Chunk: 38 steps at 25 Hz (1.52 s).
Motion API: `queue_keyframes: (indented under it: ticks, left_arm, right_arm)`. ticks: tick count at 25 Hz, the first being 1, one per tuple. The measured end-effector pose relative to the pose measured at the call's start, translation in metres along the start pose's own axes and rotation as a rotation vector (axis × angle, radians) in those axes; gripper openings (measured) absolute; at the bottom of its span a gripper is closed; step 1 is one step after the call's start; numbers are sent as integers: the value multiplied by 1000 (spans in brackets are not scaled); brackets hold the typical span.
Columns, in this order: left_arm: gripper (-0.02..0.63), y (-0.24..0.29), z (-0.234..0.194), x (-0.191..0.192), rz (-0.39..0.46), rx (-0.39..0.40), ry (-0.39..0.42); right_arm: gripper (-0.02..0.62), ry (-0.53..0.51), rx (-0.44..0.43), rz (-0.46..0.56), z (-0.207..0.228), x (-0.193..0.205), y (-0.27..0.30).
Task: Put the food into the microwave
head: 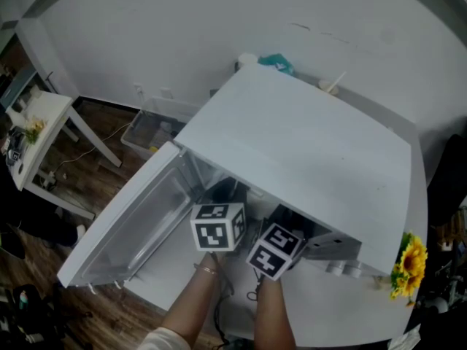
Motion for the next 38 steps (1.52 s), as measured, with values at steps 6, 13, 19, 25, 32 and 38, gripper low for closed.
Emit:
queue_keyframes:
  ticks: [6,13,19,25,32,38]
  left_arm:
    - [87,-35,9,-6,82,-34,18]
    - [87,-95,13,22,146,-89,45]
    - [34,-160,31,54,119,-113,53]
    - [11,-227,68,73,89,-126,17]
    - [9,-285,130,55,145,-114,68]
    - [10,-321,159,43,194,-134,58]
  right_arm:
    - [17,-2,-68,48,-3,-8,-19]
    - [15,-114,-227,55,-27,10,-64]
    - [15,-165,-383,74,-13,26,-125]
    - [14,-193,-434,64,29,27,-181]
    - [14,-147,-509,115,67,7,-247]
    - [14,-180,-553,183,82,-13,-287]
Point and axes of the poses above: the fingertips, and each gripper's own axes: y forward along the fingers, z to its right, x out of its underside, the point moved 3 cm from there along -y, backward along the fingers, and after that the axes turned 9 degrees about -z, right-handed, at the moved point
